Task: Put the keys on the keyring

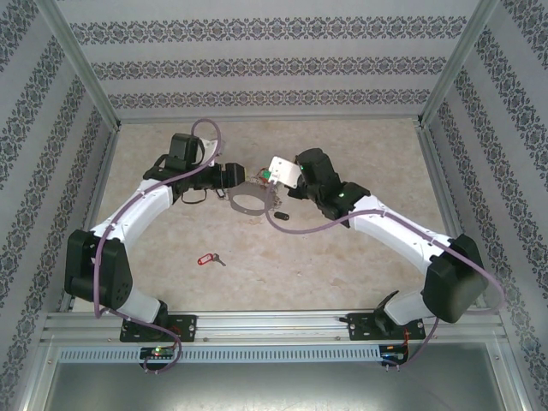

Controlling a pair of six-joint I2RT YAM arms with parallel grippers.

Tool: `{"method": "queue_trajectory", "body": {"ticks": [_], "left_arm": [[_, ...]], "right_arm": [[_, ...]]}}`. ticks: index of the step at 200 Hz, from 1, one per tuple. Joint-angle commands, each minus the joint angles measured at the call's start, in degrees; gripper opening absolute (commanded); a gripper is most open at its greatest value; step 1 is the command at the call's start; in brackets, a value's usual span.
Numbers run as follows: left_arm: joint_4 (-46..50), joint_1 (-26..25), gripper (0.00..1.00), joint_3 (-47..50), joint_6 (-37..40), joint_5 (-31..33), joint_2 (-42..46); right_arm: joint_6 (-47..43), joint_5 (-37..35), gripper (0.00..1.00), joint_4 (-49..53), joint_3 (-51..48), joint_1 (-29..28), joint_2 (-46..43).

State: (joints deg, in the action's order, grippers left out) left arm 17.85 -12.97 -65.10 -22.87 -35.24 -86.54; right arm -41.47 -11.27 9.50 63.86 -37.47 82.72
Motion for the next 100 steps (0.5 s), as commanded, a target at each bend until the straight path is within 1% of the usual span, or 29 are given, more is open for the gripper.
{"method": "queue_trajectory", "body": {"ticks": [1, 13, 22, 30, 42, 72, 91, 100], "left_arm": [[-0.1, 0.5, 0.72, 4.8, -10.1, 3.0, -1.0], [-1.7, -0.1, 0.72, 7.4, -12.3, 4.5, -0.3], [-1.6, -0.4, 0.73, 8.5, -12.9, 6.2, 0.0], [-1.5, -0.6, 0.73, 9.2, -13.3, 7.0, 0.1], [-1.1, -0.8, 0.73, 9.9, -13.5, 7.5, 0.1], [1.3, -0.9, 0.72, 10.6, -12.3, 9.9, 1.2], [2.6, -0.8, 0.72, 10.9, -11.1, 10.3, 2.2], [3.1, -0.8, 0.72, 10.9, -10.8, 10.7, 2.5]], "right_arm": [[18.4, 11.0, 0.46, 7.9, 3.9, 2.3, 2.9], [26.3, 14.8, 0.49, 11.8, 7.5, 3.9, 6.6], [33.9, 15.0, 0.49, 14.9, 10.7, 4.7, 10.2], [39.8, 16.1, 0.47, 18.3, 13.7, 5.4, 13.7], [45.7, 16.6, 0.43, 22.9, 17.8, 5.7, 18.6], [48.3, 19.2, 0.40, 27.2, 21.9, 5.3, 26.6], [47.7, 24.9, 0.40, 29.8, 24.1, 6.2, 29.6], [46.9, 26.8, 0.38, 30.8, 24.5, 6.3, 30.7]]}}
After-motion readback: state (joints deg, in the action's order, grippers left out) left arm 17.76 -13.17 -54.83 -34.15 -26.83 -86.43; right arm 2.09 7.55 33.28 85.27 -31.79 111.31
